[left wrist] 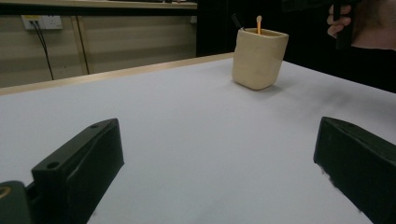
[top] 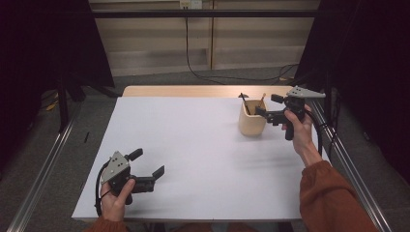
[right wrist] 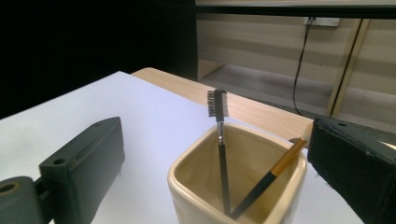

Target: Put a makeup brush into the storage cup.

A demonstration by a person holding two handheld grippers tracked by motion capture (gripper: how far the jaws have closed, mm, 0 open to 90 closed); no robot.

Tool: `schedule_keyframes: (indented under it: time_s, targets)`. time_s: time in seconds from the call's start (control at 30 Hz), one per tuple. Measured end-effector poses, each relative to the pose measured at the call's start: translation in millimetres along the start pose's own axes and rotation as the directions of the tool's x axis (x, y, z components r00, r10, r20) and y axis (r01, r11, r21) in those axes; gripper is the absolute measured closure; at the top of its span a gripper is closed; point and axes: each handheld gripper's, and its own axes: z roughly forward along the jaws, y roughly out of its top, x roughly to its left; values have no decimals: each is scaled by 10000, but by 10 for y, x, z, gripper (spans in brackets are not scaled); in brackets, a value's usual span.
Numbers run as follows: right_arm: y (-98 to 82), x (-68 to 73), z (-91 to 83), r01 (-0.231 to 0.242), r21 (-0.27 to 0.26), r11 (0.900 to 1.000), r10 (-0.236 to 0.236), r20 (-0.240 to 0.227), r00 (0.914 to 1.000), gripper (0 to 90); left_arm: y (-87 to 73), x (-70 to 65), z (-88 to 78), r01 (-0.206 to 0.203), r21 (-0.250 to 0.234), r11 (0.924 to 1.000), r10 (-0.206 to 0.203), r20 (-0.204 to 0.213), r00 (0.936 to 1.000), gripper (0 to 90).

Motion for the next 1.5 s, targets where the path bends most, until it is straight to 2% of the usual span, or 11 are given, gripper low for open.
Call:
schedule_keyframes:
  time_s: [0.1,0.23,0.47,0.63,0.8,1.03,1.2,1.3,1.5]
  targets:
    - [-7,8,-66,35,97,9999,-37,153,9999,27,2,8,-5,-32,-20,10000,32,-99,9999,15]
    - [-27,51,-171,214,-22,9998,-213,460,9987,21,0,7,-13,8,-37,10000,-8,-98,10000,15]
    - [-185,98,-315,56,166,9998,-71,903,9959,11,7,-1,-12,-64,-29,10000,64,-95,9999,15]
    - [-231,148,-432,59,127,9999,-71,1004,9949,24,7,-2,-24,-46,-51,10000,45,-145,9999,17]
    - [-324,222,-581,260,160,9995,-276,1102,9935,24,7,-7,-27,-48,-56,10000,47,-160,9999,16]
    - [-444,271,-757,8,115,9999,-21,1133,9936,24,6,-9,-35,-52,-44,10000,51,-219,9997,16]
    - [-517,334,-860,126,117,9999,-139,1194,9927,24,7,-12,-42,-87,-52,9999,86,-210,9997,16]
    - [-548,366,-903,-73,263,9996,43,1121,9937,24,2,-10,-39,-74,-38,10000,73,-223,9997,16]
    - [-632,464,-1034,165,352,9992,-204,1139,9933,24,-6,-19,-55,-20,-34,10000,19,-293,9996,16]
